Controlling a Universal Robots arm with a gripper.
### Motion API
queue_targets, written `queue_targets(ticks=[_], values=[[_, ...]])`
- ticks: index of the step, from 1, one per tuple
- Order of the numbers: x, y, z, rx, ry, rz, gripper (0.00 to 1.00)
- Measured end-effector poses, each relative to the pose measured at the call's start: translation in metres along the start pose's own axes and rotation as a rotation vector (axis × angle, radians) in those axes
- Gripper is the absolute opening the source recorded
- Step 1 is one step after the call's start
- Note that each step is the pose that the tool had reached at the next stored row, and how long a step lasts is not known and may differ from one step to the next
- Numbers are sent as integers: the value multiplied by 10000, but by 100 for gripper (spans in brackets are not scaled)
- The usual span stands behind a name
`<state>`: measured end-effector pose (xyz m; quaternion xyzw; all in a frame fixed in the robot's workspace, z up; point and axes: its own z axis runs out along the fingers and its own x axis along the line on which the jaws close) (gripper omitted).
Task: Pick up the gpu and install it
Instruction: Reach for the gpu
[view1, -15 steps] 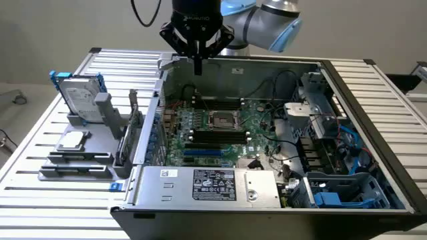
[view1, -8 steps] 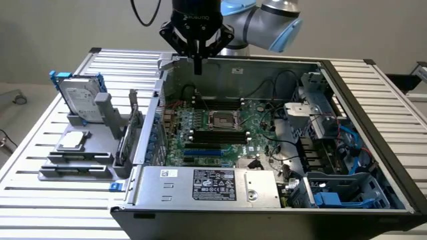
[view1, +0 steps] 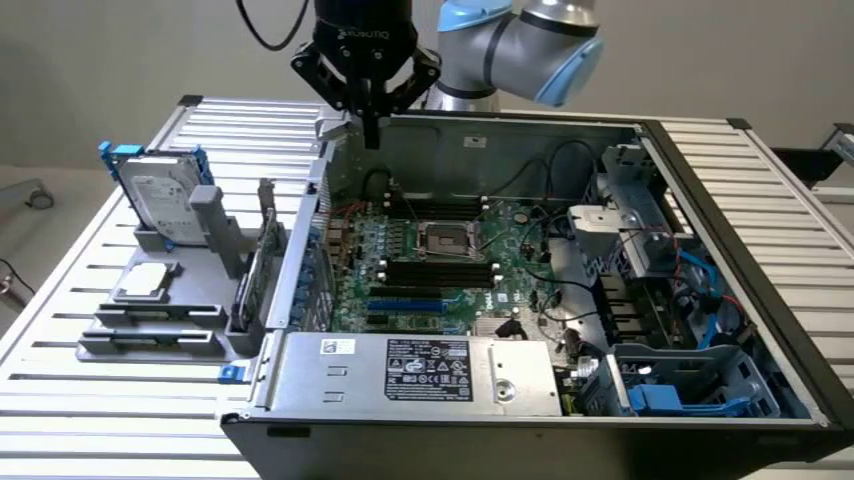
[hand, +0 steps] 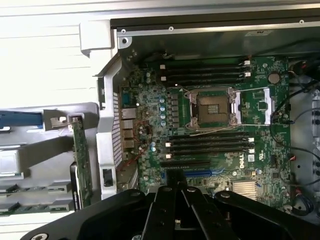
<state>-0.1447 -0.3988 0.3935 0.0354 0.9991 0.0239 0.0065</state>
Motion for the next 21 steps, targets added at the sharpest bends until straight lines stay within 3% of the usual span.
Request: queue_targets(ticks=[6,15,21], values=[[251,-18,6,11,149,8,11],[555,-42,45,59,485,23,11],[732,-57,84,136,560,18,11]])
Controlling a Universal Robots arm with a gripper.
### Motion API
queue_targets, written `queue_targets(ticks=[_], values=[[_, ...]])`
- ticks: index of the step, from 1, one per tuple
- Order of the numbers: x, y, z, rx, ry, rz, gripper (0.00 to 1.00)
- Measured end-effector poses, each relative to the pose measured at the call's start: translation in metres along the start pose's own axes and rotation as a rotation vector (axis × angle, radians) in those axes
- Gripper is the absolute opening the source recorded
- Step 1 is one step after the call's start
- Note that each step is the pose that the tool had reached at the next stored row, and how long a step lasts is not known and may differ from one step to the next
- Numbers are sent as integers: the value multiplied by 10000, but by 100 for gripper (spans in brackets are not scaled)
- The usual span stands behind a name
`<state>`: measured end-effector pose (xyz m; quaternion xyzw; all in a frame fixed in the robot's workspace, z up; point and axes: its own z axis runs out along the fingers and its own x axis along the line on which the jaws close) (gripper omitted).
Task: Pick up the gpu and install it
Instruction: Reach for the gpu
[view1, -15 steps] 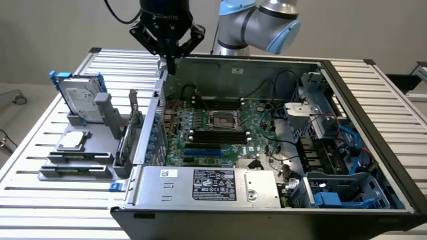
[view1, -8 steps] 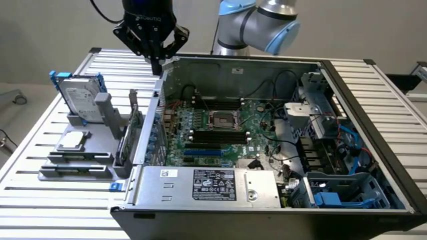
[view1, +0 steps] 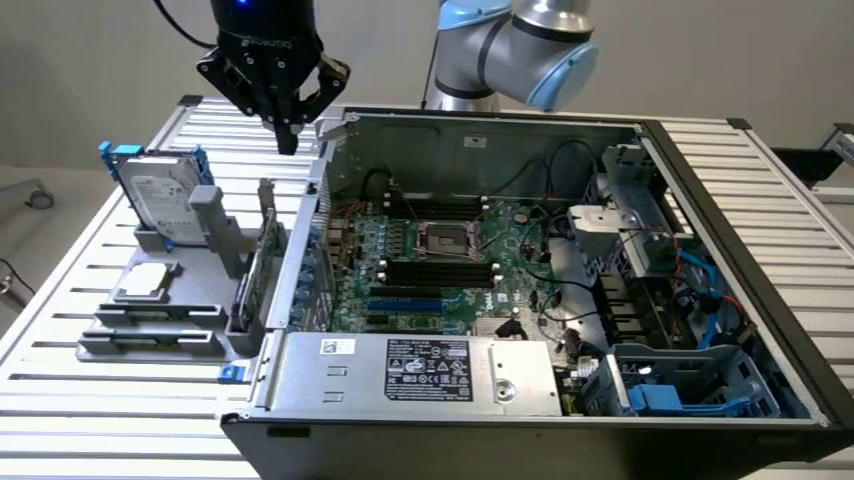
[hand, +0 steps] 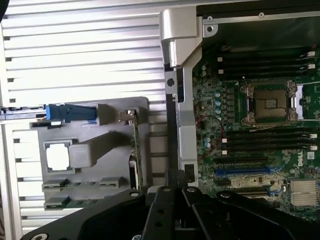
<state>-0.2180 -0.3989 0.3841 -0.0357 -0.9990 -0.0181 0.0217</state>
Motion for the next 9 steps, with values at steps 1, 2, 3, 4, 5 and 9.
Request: queue_targets(ticks=[1,2,3,4,5,9], values=[[23,-2,7,9,8,-3,11],[43,-5,15,17,16,-5,11],[59,-7,22,25,26,-10,11],[71,-11,27,31,37,-16,11],[80,-15,32,35,49,-25,11],[100,-32,48,52,91,-81,11]])
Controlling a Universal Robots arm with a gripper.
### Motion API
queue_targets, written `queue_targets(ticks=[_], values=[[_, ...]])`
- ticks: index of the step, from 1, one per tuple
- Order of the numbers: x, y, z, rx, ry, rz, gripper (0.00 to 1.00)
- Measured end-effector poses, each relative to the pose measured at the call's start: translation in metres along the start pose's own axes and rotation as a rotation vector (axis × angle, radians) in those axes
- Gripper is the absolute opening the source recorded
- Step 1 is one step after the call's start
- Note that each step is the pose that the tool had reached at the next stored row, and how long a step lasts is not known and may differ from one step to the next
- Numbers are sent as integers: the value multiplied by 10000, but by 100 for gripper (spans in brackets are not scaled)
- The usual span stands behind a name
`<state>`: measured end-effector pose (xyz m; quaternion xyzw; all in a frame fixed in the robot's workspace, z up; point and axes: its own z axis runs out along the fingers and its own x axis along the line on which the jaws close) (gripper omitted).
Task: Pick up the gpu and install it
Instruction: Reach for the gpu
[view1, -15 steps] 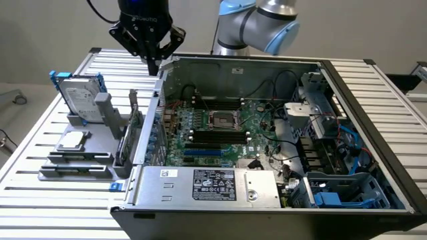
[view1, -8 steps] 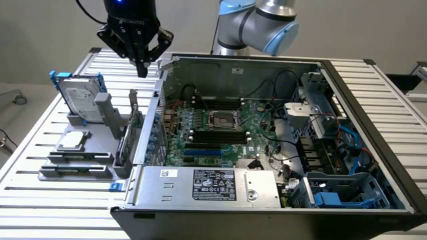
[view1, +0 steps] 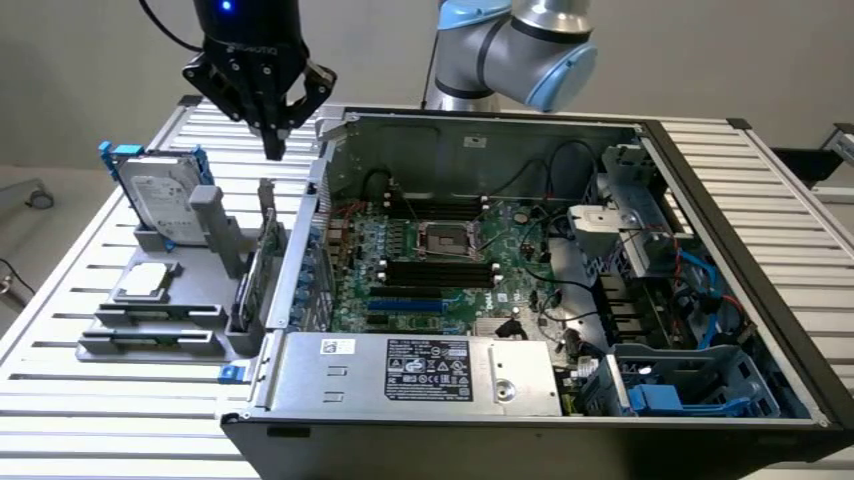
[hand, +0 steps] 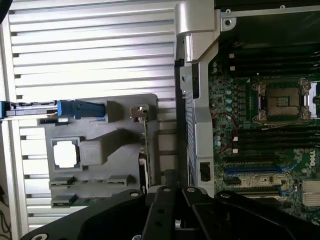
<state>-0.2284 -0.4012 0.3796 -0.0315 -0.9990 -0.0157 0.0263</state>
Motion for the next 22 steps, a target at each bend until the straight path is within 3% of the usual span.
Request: queue_targets(ticks=[6,22], values=[[19,-30,11,32,43,-109,11],[259,-185,79,46,44,-134,11]])
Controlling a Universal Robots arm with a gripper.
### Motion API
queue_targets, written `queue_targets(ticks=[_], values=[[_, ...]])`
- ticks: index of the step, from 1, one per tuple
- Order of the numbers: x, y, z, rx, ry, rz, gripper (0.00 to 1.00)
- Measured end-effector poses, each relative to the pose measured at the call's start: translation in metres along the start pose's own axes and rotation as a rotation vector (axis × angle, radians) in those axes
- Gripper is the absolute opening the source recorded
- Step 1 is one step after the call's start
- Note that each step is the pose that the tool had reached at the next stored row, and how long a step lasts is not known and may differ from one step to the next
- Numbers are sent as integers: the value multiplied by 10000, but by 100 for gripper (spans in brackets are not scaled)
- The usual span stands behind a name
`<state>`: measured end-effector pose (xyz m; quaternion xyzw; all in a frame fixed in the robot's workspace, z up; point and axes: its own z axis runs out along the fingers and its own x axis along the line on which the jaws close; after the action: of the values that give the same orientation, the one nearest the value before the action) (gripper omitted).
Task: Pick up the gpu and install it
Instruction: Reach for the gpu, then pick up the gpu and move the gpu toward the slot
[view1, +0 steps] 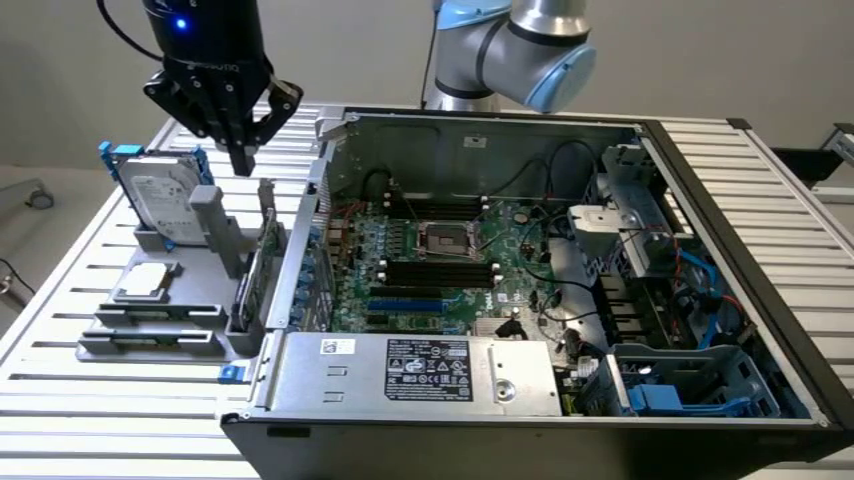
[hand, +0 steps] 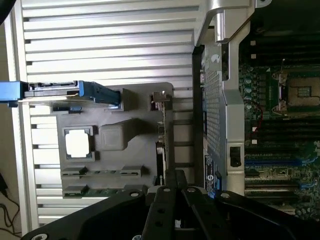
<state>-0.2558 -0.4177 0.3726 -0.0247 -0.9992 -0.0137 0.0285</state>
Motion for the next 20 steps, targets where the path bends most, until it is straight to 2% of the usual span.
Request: queue_targets(ticks=[13,14,16,20], values=[[134,-46,116,16,6,-258,11],[141,-46,123,21,-6,-298,11],[155,-47,136,28,-66,-333,11],[155,-47,136,27,-68,-334,11]])
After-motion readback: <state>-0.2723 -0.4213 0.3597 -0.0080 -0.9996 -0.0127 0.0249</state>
